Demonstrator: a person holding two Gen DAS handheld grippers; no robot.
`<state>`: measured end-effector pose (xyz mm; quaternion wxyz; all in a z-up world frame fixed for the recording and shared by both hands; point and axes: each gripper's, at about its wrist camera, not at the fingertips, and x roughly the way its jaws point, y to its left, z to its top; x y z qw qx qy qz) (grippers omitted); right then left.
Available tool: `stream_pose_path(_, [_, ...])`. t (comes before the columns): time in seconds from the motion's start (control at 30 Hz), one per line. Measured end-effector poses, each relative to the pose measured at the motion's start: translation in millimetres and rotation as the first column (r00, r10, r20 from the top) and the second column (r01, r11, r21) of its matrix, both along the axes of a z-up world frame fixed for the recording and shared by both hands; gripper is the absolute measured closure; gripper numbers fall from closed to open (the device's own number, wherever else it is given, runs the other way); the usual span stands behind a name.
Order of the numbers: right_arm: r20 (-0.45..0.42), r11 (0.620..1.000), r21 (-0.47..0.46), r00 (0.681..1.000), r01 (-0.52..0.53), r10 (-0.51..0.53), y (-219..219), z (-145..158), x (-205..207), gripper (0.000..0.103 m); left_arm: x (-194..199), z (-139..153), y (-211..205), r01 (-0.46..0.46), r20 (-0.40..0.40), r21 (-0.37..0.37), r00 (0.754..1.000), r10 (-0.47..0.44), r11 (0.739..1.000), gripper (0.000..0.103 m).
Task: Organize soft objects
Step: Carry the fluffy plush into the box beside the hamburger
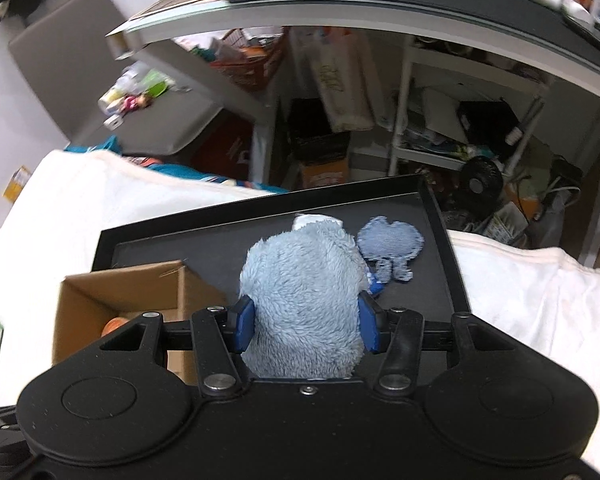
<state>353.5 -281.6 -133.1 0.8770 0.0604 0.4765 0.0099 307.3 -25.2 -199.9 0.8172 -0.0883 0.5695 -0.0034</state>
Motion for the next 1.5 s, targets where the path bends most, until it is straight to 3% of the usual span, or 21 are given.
stream_pose_path(0.37, [0.023,0.999,-0.039,0.999,-0.031,0.032,32,21,-2,0.054,-2,-5,10,-0.005,0.004,-0.044,1.000,0.005,0.999,0.072])
stream_pose_path(0.53, [0.036,0.996,-0.053,0.997,-0.072,0.074,52,33,-1,0.053,-2,-9,16,-0.021,-0.006,-0.054,1.000,0.021,0.998,0.085])
stream_pose_path(0.73, [0.032,0.988,-0.065,0.989,-0.141,0.143,82,39,-2,0.053,-3,-14,23,-0.032,-0.011,-0.077,0.999,0.031,0.997,0.087])
stream_pose_path(1.03, [-0.009,0.972,-0.085,0.976,-0.218,0.218,118,26,-1,0.053,-5,-15,27,-0.038,-0.005,-0.096,0.999,0.038,0.995,0.086])
stream_pose_path(1.5, [-0.097,0.946,-0.136,0.954,-0.295,0.283,155,-19,3,0.053,-6,-17,31,-0.047,-0.006,-0.121,0.999,0.046,0.992,0.086])
